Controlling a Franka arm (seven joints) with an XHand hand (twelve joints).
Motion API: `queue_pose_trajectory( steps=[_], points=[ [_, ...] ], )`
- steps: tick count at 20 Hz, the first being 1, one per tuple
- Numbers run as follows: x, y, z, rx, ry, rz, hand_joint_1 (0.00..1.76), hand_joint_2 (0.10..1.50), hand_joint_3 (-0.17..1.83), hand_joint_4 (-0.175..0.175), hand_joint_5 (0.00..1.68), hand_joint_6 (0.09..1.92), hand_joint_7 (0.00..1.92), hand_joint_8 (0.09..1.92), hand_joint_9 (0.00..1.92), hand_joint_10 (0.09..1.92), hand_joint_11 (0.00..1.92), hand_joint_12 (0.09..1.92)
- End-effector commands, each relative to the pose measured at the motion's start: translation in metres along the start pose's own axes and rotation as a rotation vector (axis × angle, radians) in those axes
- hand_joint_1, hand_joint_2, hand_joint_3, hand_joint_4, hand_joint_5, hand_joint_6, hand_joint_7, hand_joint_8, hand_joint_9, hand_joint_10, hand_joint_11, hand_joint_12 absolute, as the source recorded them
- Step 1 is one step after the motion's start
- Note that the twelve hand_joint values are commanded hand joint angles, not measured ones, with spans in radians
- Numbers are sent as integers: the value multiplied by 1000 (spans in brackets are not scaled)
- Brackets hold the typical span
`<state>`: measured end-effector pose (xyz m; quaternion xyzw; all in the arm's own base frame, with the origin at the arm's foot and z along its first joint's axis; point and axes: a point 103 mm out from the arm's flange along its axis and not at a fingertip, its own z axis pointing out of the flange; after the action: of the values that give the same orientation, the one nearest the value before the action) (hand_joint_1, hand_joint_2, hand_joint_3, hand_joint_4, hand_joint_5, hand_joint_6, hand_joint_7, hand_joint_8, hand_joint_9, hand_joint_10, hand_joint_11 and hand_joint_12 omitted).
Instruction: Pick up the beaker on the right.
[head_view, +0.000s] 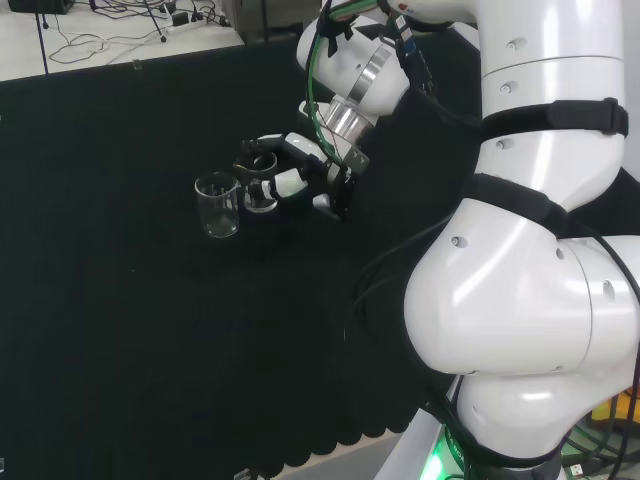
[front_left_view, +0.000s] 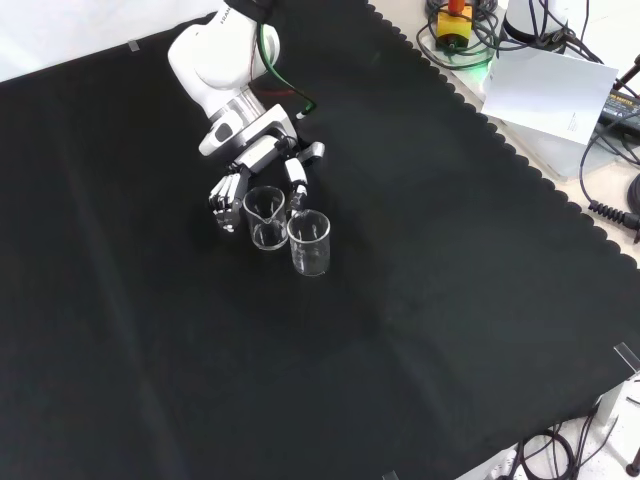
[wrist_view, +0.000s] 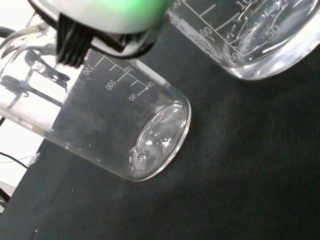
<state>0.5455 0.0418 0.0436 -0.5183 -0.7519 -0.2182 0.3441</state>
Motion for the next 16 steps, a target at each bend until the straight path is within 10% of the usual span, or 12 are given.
queue_pose_trajectory(
  steps=[1,10,14,16],
  points=[
    [0,0,3,3,7,7,964,525,653,-42,560,95,349,651,507,597,139,1345],
    [-4,4,6,-2,26,23,964,528,651,-42,601,204,356,641,518,574,141,1342],
    [-4,6,4,-52,14,70,948,626,597,-32,745,668,431,629,551,562,178,1339],
    [-3,5,-1,-75,2,83,1045,721,533,96,1037,724,884,634,884,557,590,1182]
  ],
)
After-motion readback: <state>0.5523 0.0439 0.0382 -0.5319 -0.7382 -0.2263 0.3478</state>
